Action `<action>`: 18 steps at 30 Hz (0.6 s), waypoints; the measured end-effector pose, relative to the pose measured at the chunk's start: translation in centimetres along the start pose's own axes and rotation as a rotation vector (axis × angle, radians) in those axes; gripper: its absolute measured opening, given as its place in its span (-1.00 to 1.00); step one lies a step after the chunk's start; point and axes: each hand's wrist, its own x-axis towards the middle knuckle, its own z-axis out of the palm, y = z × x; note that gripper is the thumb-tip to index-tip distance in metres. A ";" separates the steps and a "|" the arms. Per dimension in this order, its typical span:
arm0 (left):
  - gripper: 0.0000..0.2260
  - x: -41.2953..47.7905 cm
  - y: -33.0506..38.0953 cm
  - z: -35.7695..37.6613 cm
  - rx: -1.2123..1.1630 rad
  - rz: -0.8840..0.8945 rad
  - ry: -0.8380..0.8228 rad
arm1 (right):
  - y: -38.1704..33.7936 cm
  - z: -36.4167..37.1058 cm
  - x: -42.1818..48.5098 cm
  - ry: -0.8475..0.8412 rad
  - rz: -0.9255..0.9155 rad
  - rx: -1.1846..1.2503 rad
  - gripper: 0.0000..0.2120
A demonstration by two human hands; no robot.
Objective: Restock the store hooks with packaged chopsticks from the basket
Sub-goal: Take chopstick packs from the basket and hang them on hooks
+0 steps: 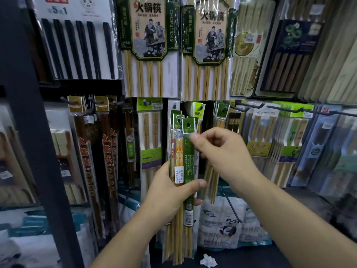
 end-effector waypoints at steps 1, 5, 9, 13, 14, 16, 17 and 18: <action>-0.63 0.0 0.0 0.1 0.005 0.003 -0.009 | -0.1 0.4 -0.2 -0.013 -0.012 0.027 -0.78; -0.73 -0.1 0.0 0.2 0.019 0.008 -0.025 | 0.0 0.7 0.0 0.007 0.016 0.035 -0.83; -0.70 -0.1 0.0 0.1 0.019 0.025 -0.014 | 0.2 0.3 0.2 0.027 0.041 0.104 -0.87; -0.80 0.1 0.0 0.0 0.024 0.065 0.062 | 0.0 -0.7 1.0 0.145 0.059 0.197 -0.83; -0.84 0.2 -0.2 -0.1 0.008 0.054 0.072 | -0.1 -1.0 1.3 0.185 0.065 0.208 -0.81; -0.87 0.2 -0.3 -0.2 -0.030 0.030 0.076 | -0.2 -1.7 2.0 0.255 0.074 0.196 -0.75; -0.85 0.2 -0.2 -0.3 -0.051 0.023 0.076 | -0.2 -2.0 2.4 0.278 0.080 0.177 -0.73; -0.83 0.1 -0.1 -0.3 -0.068 0.018 0.076 | -0.2 -2.2 2.6 0.291 0.086 0.158 -0.71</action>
